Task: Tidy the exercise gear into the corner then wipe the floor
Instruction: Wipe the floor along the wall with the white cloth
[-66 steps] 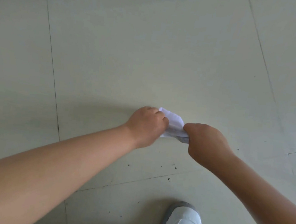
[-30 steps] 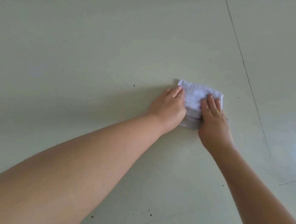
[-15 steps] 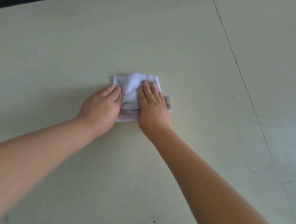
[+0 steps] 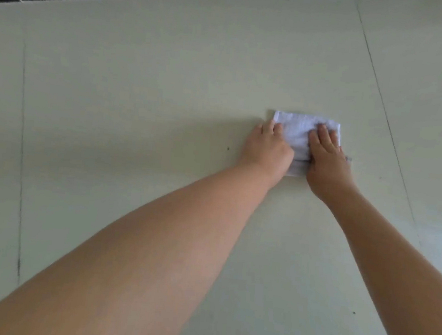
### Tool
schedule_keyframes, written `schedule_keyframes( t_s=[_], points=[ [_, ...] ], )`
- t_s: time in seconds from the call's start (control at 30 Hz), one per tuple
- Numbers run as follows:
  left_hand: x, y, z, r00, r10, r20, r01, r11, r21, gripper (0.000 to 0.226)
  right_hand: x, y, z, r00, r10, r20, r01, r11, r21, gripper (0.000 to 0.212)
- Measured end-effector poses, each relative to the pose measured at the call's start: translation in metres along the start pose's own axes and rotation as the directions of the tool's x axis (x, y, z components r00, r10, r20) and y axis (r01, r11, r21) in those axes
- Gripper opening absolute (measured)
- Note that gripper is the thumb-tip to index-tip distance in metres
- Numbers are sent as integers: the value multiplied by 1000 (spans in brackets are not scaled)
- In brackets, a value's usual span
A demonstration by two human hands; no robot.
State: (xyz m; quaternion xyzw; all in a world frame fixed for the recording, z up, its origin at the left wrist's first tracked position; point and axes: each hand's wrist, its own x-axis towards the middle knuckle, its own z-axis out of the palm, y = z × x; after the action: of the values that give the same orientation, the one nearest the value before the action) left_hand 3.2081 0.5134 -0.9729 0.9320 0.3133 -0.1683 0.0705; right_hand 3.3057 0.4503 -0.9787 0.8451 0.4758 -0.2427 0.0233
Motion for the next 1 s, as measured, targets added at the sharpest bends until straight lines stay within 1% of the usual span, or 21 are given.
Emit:
schedule_keyframes(
  t_s=[0.07,0.13,0.17,0.2,0.27,0.33,0.4,0.43,0.47,0.5,0.53,0.6,0.67,0.7,0.77,0.83,0.87,0.9,0.93,0.97,1.0],
  points=[
    [1,-33,-2,994,-84,-67,85,996,15,44,23,-29,-2,997,-81,13,81,997,-8,61],
    [-12,-74,7,981,-159,-112,158,987,-14,45,32,-68,2,986,-163,29,164,986,-35,58],
    [-22,-95,17,966,-133,-223,134,991,-11,48,30,-89,7,979,-198,36,200,979,-40,56],
    [-35,-116,25,950,-120,-289,132,991,25,52,25,-109,14,970,-241,35,242,970,-37,55],
    [-70,-147,32,951,-128,-283,163,981,104,49,8,-142,31,945,-326,40,327,945,-13,56],
    [-107,-162,50,963,-121,-241,162,975,155,47,-17,-162,47,924,-372,86,369,928,43,57],
    [-141,-160,59,977,-124,-173,147,980,131,48,-48,-165,65,926,-366,94,353,926,132,56],
    [-155,-154,63,982,-119,-148,135,986,99,48,-65,-161,73,926,-374,41,365,919,147,57],
    [-166,-146,66,986,-102,-134,111,992,66,48,-80,-155,81,923,-383,-25,383,914,131,61],
    [-172,-135,67,989,-69,-132,75,996,39,48,-91,-146,87,924,-377,-57,381,920,97,64],
    [-175,-125,68,990,-31,-138,33,999,10,47,-100,-134,91,931,-361,-61,364,930,53,64],
    [-167,-107,65,986,46,-159,-49,999,-11,46,-107,-107,90,947,-320,-2,320,947,-30,65],
    [-145,-92,61,981,102,-167,-106,994,-15,46,-101,-88,79,958,-285,-33,285,959,-11,66],
    [-128,-87,61,982,104,-157,-108,994,-19,46,-94,-83,68,969,-245,-21,245,969,8,67],
    [-96,-78,49,978,77,-196,-87,995,-42,47,-67,-74,47,984,-179,19,180,984,-15,62],
    [-66,-80,32,984,-14,-175,4,998,-56,48,-33,-75,28,990,-136,36,137,990,-39,63],
    [-48,-85,32,976,-69,-208,68,998,-13,49,-17,-80,20,991,-131,21,132,990,-55,62],
    [-34,-93,32,974,-99,-205,102,995,3,52,-3,-88,15,991,-136,4,136,988,-70,61],
    [-29,-101,26,976,-138,-167,136,990,-24,54,9,-98,13,990,-144,9,144,986,-78,59],
    [-29,-114,22,977,-161,-142,160,987,-19,51,20,-110,11,987,-159,31,161,984,-81,58],
    [-34,-129,18,972,-178,-150,180,984,-2,47,29,-124,13,982,-183,51,187,978,-88,57]
  ],
)
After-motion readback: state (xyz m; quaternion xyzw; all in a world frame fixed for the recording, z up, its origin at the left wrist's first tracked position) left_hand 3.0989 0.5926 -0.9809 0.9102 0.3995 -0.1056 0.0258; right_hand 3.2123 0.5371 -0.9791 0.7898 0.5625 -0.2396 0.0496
